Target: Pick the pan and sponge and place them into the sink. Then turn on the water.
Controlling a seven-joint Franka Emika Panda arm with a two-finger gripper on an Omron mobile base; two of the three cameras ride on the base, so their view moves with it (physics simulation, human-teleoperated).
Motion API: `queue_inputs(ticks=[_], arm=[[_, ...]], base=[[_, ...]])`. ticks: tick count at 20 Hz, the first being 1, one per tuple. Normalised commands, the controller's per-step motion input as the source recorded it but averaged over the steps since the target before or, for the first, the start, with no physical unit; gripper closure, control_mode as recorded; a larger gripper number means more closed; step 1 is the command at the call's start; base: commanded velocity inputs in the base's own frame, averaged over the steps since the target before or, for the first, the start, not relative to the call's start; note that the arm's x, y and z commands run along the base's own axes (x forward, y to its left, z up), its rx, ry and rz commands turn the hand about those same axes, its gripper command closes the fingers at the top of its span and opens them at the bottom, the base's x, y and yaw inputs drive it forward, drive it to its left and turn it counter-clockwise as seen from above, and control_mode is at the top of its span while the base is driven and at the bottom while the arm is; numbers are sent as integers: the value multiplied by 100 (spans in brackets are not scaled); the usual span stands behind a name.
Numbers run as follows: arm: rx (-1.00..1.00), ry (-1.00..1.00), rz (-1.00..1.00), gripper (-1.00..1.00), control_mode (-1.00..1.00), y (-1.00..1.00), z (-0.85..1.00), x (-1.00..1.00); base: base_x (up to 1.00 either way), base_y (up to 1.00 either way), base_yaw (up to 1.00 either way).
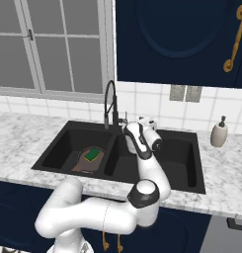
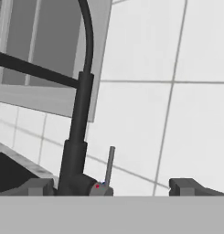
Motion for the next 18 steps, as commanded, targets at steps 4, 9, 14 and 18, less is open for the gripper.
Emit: queue_inputs(ticks=[4,9,14,18], arm=[[-2,0,0,-100,-100,7,-4,26],[-6,1,0,-100,-100,22,0,41],[-5,0,0,-100,-100,29,0,34],[-4,0,0,-100,-100,32,-6,16]], base=[[0,0,0],[0,0,0],[0,0,0],[0,0,0]])
